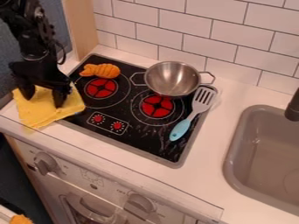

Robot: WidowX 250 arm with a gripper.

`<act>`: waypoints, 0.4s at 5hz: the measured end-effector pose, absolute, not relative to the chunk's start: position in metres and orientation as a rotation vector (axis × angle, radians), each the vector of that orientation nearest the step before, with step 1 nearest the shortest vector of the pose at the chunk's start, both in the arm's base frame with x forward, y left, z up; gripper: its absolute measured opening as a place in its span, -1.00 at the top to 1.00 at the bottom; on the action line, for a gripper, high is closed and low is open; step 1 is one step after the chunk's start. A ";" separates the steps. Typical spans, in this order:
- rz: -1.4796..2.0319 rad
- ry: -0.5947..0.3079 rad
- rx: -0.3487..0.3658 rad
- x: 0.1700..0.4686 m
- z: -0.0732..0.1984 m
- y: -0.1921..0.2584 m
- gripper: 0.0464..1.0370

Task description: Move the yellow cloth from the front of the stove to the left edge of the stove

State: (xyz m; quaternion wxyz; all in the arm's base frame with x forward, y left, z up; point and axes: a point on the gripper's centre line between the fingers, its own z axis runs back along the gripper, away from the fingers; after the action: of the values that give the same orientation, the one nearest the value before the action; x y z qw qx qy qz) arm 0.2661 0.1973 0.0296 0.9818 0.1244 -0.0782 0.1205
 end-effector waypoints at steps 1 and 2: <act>0.228 -0.253 0.264 0.273 0.059 0.195 -0.92; 0.222 -0.291 0.270 0.275 0.081 0.185 -0.92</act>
State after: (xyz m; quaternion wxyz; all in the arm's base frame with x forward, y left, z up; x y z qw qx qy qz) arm 0.2754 0.1847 0.0813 0.9742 0.1339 -0.1443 0.1102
